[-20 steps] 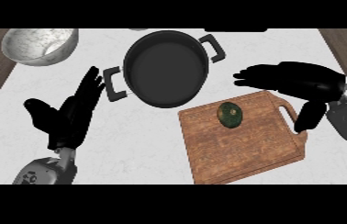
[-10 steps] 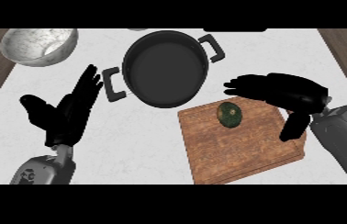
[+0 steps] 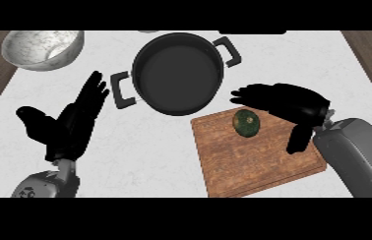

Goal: Pick the squash from the cutting board and place it in the pot

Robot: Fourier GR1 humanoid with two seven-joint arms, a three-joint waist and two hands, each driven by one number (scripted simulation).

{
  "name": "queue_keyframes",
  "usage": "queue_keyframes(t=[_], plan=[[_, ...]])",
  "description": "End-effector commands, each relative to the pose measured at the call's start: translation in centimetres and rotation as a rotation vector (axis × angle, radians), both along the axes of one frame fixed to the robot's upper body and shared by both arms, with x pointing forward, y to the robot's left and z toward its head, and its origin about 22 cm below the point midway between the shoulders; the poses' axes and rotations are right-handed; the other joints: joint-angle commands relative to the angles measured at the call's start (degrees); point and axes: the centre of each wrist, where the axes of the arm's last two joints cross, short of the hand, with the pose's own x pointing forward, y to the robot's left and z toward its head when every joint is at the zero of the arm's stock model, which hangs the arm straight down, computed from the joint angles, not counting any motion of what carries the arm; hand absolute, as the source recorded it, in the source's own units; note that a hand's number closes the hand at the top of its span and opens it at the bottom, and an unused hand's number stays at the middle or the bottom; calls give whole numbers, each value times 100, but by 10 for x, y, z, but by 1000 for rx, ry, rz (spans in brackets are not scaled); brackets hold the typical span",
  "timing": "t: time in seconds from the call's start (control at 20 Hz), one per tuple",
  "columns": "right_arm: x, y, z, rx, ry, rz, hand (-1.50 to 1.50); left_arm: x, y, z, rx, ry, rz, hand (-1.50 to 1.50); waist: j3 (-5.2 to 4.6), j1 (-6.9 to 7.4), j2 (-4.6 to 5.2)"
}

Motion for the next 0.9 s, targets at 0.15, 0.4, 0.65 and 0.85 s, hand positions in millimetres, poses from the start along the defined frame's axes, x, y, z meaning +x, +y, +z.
queue_keyframes(t=[0.15,0.4,0.65,0.85], plan=[[3,12,-23,-70,-17,-15,-150,-1,5,2,15,2,10,0,1,10,2],[-2,27,-40,-114,-44,24,-150,2,-4,-1,9,-6,0,0,1,3,2],[14,31,-59,-175,-59,-33,-150,0,9,-18,4,-2,1,0,0,21,12],[13,39,-81,-219,-45,-18,-150,7,-2,7,-1,5,-7,0,2,20,10]])
